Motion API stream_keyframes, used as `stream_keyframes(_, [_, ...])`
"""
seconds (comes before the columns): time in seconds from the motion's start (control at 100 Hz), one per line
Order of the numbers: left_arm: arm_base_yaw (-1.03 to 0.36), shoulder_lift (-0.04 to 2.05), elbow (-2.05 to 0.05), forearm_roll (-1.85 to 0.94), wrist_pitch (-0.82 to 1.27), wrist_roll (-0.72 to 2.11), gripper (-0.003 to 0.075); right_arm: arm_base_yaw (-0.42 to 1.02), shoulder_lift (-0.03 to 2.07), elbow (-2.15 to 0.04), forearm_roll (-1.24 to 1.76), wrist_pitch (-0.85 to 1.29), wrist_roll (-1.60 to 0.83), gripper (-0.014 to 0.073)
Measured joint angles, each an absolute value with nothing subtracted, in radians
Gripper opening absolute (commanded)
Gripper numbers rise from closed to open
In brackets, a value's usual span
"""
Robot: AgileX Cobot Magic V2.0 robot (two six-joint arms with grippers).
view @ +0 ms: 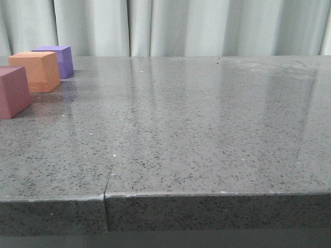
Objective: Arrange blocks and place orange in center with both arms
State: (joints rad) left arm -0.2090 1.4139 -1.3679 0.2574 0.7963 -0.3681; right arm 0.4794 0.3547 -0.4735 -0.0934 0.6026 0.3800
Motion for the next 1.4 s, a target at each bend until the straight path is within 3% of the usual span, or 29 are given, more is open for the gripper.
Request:
stream_keyframes(1.07, [-0.209, 0.715, -0.848, 0.225, 0.729, -0.367, -0.0020, 0.479, 0.355, -0.473, -0.093, 0.603, 0.380, 0.0015])
stream_keyframes(1.4, [-0.209, 0.629, -0.745, 0.217, 0.779, -0.367, -0.0020, 0.479, 0.355, -0.473, -0.093, 0.603, 0.380, 0.0015])
